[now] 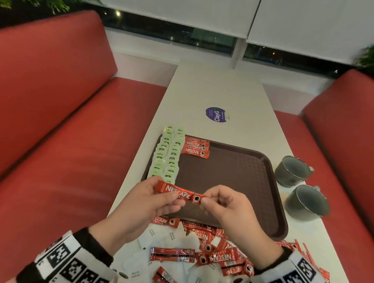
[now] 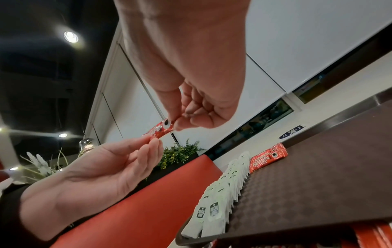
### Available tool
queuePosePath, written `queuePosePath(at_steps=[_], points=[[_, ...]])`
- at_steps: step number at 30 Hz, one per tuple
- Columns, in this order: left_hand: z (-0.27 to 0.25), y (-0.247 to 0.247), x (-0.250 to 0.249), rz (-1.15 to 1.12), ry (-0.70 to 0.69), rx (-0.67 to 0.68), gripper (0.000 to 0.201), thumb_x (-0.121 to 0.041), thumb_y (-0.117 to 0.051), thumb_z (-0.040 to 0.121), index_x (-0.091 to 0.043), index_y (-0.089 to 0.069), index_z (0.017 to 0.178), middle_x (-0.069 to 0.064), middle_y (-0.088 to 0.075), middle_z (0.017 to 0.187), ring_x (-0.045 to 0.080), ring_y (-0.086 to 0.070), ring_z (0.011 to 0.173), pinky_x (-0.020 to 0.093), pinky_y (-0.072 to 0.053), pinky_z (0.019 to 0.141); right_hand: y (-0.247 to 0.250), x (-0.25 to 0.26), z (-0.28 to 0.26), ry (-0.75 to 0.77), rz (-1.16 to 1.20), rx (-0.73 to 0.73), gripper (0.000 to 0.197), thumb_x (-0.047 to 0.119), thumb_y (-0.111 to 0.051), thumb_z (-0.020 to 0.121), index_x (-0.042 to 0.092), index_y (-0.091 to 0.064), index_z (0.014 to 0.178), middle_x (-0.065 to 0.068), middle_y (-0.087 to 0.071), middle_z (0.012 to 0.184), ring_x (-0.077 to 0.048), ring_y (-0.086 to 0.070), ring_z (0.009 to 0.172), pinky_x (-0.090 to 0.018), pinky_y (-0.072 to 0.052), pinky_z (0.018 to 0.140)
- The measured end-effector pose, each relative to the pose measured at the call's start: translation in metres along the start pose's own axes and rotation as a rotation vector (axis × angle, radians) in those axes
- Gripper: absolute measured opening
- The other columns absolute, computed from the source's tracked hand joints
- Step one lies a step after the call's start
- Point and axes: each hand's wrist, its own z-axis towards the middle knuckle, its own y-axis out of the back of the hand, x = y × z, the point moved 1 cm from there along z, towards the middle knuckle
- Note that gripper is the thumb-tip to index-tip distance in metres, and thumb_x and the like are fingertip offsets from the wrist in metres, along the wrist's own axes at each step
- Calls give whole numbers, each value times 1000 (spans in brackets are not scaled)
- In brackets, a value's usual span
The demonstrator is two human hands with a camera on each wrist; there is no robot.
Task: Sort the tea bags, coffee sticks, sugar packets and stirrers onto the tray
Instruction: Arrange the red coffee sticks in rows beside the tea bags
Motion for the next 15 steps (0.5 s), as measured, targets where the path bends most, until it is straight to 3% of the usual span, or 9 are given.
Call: queuePosePath(at_steps=[3, 8, 11, 15], points=[[5, 1, 1, 53, 19, -6, 9, -2, -62, 86, 0, -54, 89, 17, -67, 87, 23, -72, 82, 24, -57, 68, 2, -2, 10, 14, -30, -13, 13, 11, -68, 86, 18, -69, 74, 6, -61, 65, -2, -51, 60, -12, -43, 60], [8, 14, 2, 123, 18, -105, 19, -4, -63, 86, -4, -59, 105, 15, -70, 91, 21, -71, 80, 24, -57, 69, 15, -9, 46, -40, -112, -23, 11, 15, -66, 87, 15, -67, 76, 1, -61, 64, 1, -47, 51, -11, -37, 51], [5, 30, 3, 122, 20, -184, 14, -5, -61, 88, -3, -59, 102, 18, -68, 93, 21, -70, 78, 26, -58, 69, 28, -22, 88, -60, -215, -133, 14, 15, -66, 87, 17, -66, 74, 4, -61, 59, 2, -46, 45, -16, -33, 51], [2, 55, 11, 175, 5, -292, 5, -3, -58, 90, -2, -61, 94, 15, -70, 83, 23, -69, 75, 31, -56, 72, 33, -45, 146, -130, -353, -178, 15, 14, -65, 87, 18, -64, 73, 3, -62, 62, -6, -52, 55, -18, -36, 52]])
